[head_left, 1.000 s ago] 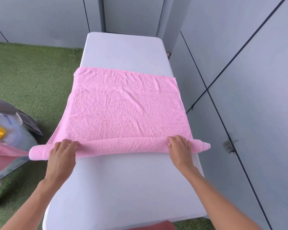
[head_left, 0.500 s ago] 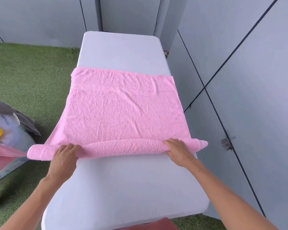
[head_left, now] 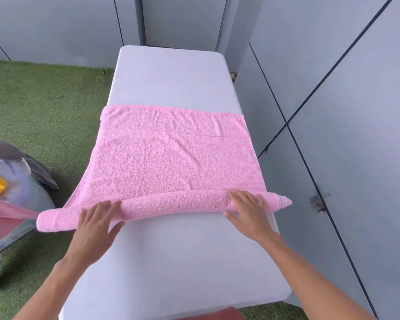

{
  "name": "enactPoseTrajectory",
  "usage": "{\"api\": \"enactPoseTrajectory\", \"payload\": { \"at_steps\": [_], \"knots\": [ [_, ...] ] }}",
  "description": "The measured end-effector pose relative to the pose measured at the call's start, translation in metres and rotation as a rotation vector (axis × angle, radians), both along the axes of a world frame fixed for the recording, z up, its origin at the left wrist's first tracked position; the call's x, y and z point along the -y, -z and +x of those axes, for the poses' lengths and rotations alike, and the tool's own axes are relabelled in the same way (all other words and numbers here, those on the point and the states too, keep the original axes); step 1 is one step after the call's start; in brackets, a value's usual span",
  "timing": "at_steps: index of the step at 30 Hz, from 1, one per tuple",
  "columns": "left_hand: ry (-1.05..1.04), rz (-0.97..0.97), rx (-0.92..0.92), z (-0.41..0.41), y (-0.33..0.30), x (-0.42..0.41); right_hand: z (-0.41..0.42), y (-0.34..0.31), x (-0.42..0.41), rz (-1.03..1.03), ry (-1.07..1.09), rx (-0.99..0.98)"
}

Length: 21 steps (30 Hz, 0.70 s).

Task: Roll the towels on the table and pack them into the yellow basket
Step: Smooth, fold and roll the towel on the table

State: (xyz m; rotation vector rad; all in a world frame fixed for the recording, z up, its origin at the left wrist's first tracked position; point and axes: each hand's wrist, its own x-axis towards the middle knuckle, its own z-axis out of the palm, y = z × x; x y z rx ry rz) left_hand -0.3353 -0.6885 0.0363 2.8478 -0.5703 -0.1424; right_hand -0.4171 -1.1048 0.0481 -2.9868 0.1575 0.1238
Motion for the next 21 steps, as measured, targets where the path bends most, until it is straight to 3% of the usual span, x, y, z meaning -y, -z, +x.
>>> {"api": "enactPoseTrajectory", "payload": {
  "at_steps": [6, 9, 13, 15, 17, 19, 21],
  "knots": [
    [-0.037, -0.028, -0.037, 0.013, 0.009, 0.004, 0.014, -0.006, -0.001, -0.025, 0.018, -0.072],
    [-0.039, 0.033, -0.244, 0.029, -0.002, -0.002, 0.019, -0.020, 0.005, -0.024, -0.032, -0.286],
    [0.019, 0.049, -0.576, 0.049, -0.025, -0.011, 0.029, -0.030, 0.023, 0.274, 0.010, -0.631],
    [-0.038, -0.071, -0.547, 0.051, -0.031, -0.009, 0.030, -0.028, 0.025, 0.347, 0.089, -0.555],
    [-0.117, -0.197, -0.310, 0.043, -0.030, -0.004, 0.023, -0.023, 0.016, 0.241, 0.177, -0.241],
    [-0.064, -0.209, -0.086, 0.029, -0.018, 0.000, 0.012, -0.017, 0.004, 0.125, 0.173, 0.030],
    [-0.012, -0.151, -0.051, 0.013, -0.004, 0.001, 0.000, -0.007, -0.003, 0.034, 0.093, 0.025]
  ]
}}
